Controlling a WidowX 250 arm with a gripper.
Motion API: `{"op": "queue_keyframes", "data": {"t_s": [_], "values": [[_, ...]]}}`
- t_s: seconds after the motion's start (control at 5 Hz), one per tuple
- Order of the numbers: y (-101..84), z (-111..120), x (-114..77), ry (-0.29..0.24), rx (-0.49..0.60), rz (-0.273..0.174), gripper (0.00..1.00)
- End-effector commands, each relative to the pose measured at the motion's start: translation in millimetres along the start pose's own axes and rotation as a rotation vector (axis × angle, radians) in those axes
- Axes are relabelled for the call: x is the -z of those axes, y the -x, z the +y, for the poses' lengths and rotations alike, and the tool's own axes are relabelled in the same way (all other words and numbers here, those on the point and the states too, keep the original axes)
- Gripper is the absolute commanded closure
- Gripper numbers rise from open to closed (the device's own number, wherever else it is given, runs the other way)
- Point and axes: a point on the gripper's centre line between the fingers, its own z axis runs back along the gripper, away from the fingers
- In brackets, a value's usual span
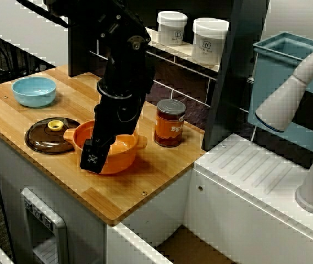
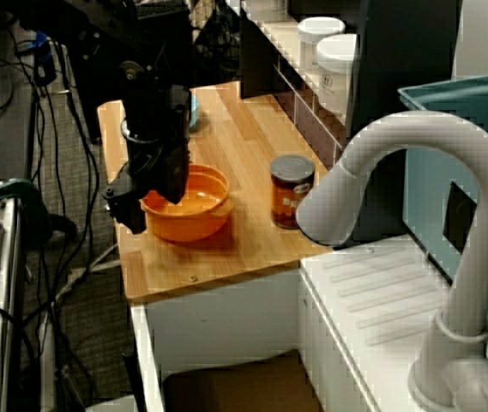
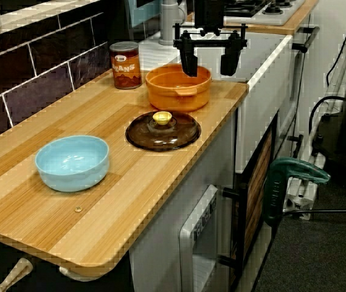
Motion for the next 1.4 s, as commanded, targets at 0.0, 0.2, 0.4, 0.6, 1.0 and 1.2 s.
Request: {"op": "queue_keyframes", "data": {"t_s": [0.0,0.2,0.4,0.6,1.0,1.2], "values": [[0.0,0,0.0,0.000,0.000,0.000,0.00],[7.5,-1,-5.5,-0.003,-0.012,-0.014,0.00],[13.4,-3,-4.8,0.002,-0.005,-0.025,0.00],[15.1,-2,5.3,0.014,-0.017,-0.030,0.00],[11.3,3,15.8,0.113,-0.032,-0.111,0.00],[7.2,8,16.4,0.123,-0.039,-0.135,0.66]]}}
